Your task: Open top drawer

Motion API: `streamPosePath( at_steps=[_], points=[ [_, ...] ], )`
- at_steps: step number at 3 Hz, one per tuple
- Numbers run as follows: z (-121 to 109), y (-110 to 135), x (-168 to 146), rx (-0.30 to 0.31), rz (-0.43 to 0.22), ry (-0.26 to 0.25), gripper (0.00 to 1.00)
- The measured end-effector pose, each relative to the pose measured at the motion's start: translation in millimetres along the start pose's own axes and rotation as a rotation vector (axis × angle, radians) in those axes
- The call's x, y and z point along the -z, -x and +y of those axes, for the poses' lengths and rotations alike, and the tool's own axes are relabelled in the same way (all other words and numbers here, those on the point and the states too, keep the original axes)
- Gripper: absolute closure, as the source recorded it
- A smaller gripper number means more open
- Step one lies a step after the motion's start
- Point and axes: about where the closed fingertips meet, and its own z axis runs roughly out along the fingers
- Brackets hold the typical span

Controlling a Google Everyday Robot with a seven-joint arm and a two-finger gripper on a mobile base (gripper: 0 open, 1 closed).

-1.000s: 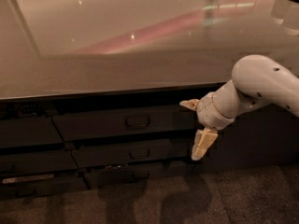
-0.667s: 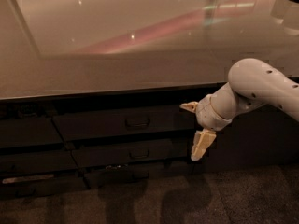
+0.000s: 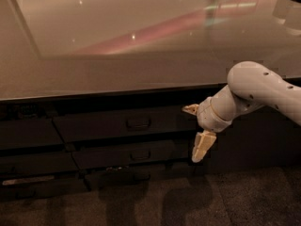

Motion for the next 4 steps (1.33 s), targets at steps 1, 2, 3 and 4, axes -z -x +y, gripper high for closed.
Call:
streamPosePath(
  at_steps=[1, 2, 3, 4],
  points=[
    [-0.6, 0.3, -1.1, 0.024, 0.084, -0.037, 0.0],
    [-0.6, 2.1, -0.4, 0.068, 0.182, -0.083, 0.0],
    [-0.3, 5.0, 2.3, 0.114, 0.248, -0.124, 0.0],
    [-0.3, 6.8, 4.4, 0.14, 0.285, -0.148, 0.0]
  ],
)
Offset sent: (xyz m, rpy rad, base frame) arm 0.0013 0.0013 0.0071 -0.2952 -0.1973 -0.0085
